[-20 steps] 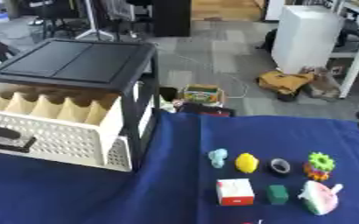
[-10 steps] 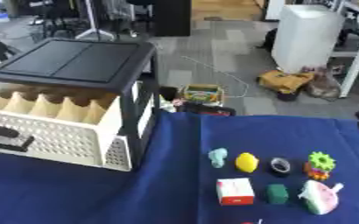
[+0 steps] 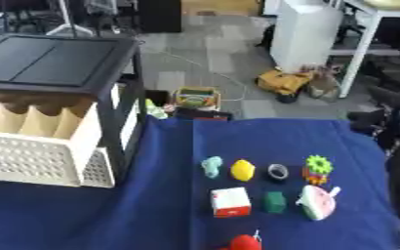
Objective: Pick up objects from table and place into drawer.
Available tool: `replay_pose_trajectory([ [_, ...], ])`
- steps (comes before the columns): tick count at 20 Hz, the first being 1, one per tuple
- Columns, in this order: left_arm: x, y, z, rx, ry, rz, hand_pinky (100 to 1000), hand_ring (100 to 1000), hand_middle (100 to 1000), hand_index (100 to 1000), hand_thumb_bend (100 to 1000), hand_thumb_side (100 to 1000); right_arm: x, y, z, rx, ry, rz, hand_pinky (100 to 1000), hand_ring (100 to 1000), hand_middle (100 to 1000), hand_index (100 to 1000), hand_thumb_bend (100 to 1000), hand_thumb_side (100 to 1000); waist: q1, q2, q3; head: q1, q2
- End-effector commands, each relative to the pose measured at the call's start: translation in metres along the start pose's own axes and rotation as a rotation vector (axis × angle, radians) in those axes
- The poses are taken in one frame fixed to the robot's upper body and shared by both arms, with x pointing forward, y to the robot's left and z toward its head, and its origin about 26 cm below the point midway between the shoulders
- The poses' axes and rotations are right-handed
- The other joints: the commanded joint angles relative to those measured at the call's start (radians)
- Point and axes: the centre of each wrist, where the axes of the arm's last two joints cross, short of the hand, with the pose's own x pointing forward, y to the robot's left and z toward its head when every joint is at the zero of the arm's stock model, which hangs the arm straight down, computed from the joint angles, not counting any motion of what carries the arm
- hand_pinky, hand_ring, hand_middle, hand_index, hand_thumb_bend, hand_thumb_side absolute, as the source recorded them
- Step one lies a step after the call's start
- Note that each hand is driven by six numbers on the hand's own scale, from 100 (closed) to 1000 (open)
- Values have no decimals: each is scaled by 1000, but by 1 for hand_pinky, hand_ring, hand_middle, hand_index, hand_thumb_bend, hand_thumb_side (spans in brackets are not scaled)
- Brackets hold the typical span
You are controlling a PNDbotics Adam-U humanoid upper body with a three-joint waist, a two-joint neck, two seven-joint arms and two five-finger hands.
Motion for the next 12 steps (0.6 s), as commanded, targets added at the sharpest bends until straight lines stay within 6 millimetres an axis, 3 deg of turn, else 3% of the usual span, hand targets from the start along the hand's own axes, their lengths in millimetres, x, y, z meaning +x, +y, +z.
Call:
replay_pose_trajectory([
  [1,0,29,13,-132,-111,-152,100,100,100,970,100,1000,8,-3,-5,4,-34,10,730,715,449,851,100,1000,7,-16,-2,-9,5],
  [12,6,14,17,-183,-109,-175,100,100,100,1000,100,1000,9,-4,-6,4,-41,17,732,716,449,852,100,1000,2,-2,-3,0,16],
])
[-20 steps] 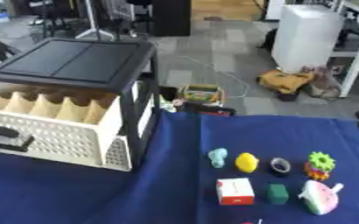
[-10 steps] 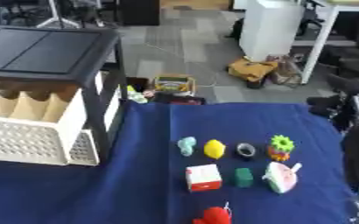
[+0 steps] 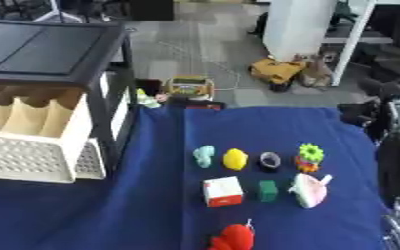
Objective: Pick up objects from table and place into drawer.
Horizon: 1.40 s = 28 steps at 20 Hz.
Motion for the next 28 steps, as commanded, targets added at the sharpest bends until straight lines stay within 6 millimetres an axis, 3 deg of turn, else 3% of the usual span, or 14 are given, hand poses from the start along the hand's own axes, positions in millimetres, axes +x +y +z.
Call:
replay_pose_trajectory([
  [1,-1,15,11,-128,-79,-99,100,100,100,1000,100,1000,9,-4,-6,4,-40,17,732,716,449,852,100,1000,3,-15,-1,11,10],
  [7,4,19,12,-134,-85,-162,100,100,100,1000,100,1000,9,-5,-6,6,-43,23,732,716,449,852,100,1000,4,-11,0,50,28],
  [16,8,24,14,-109,-83,-251,100,100,100,1000,100,1000,9,-5,-5,9,-41,23,732,716,449,853,100,1000,1,-12,4,72,28],
  [28,8,21,18,-24,-85,-277,100,100,100,1000,100,1000,8,-5,-5,9,-40,22,733,717,449,853,100,1000,-2,-12,7,174,52],
])
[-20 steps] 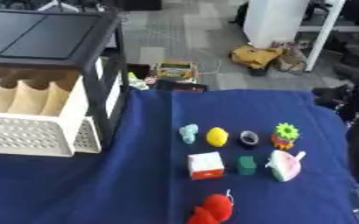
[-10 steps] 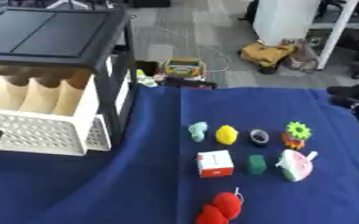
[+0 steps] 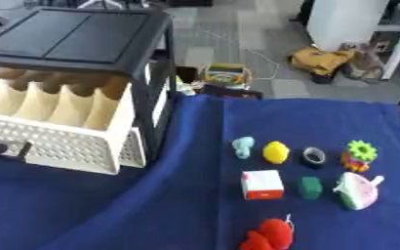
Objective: Pick up objects from table and place into drawer.
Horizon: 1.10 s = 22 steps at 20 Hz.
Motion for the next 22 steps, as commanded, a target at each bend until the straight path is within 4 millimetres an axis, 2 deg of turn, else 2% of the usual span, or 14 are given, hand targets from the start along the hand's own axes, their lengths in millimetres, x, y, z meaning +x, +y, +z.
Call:
replay_pose_trajectory([
  [1,-4,14,9,-16,-8,-53,100,100,100,1000,100,1000,8,-4,-5,8,-38,20,733,717,449,853,100,1000,4,-17,2,25,13],
  [8,-3,17,9,10,-11,-53,100,100,100,1000,100,1000,8,-4,-5,10,-36,18,733,717,449,854,100,1000,4,-17,3,22,6],
  [14,-8,32,9,51,-5,-101,100,100,100,1000,100,1000,8,-5,-5,12,-36,23,734,718,450,854,100,1000,6,-18,1,8,-2],
  [22,-13,39,7,104,-5,-103,100,100,100,1000,100,1000,8,-5,-5,17,-38,24,735,719,452,855,100,1000,10,-19,4,1,-7],
])
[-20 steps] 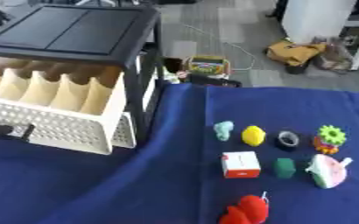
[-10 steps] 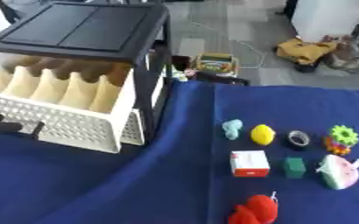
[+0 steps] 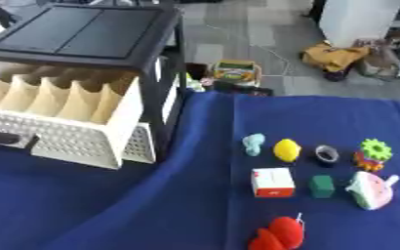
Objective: Pick up objects from table and place into drawer.
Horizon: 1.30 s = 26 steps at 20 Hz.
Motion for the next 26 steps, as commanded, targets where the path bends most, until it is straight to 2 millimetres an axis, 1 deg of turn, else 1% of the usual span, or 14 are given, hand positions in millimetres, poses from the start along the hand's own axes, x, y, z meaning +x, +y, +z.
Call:
replay_pose_trajectory([
  [1,-8,16,8,2,10,-31,100,100,100,1000,100,1000,8,-4,-5,14,-37,23,735,719,452,855,100,1000,4,-19,3,-3,-11],
  [7,-8,18,9,8,13,-15,100,100,100,1000,100,1000,8,-4,-5,13,-37,21,735,719,452,855,100,1000,6,-19,0,-10,-14],
  [10,-7,25,4,42,-4,-14,100,100,100,996,100,1000,9,-4,-5,13,-39,21,735,719,453,855,100,1000,4,-20,1,-18,-16],
  [14,-1,38,-7,154,-40,-19,100,100,100,971,100,1000,9,-5,-6,10,-44,23,735,720,454,854,100,1000,0,-21,1,-36,-16],
  [16,2,42,-14,230,-58,-12,100,100,100,945,100,1000,9,-5,-6,8,-45,22,735,720,454,854,100,1000,-1,-21,2,-45,-13],
  [18,5,39,-19,306,-65,14,100,100,100,923,100,1000,9,-6,-5,5,-45,22,735,720,455,854,100,1000,-4,-21,7,-51,-11],
  [19,6,38,-20,334,-63,29,100,100,100,894,100,996,8,-6,-5,4,-44,22,735,720,455,854,100,1000,-4,-21,8,-53,-10],
  [20,7,33,-20,362,-58,52,100,100,100,887,100,982,8,-6,-5,2,-44,22,735,720,455,854,100,1000,-6,-21,10,-56,-9],
  [22,8,23,-17,534,-46,182,100,100,100,846,100,945,8,-6,-5,1,-44,21,735,720,455,854,100,1000,-7,-21,11,-60,-9],
  [24,8,22,-11,673,-45,340,100,100,100,828,100,902,8,-6,-5,-1,-45,20,735,720,455,854,100,1000,-8,-20,8,-63,-11],
  [25,7,24,-8,715,-50,410,100,100,100,821,100,879,8,-6,-5,-3,-46,20,735,720,455,854,100,1000,-9,-20,7,-65,-11],
  [26,6,28,-5,742,-56,470,100,100,100,818,100,881,8,-6,-5,-4,-46,21,735,720,455,854,100,1000,-9,-20,6,-68,-11],
])
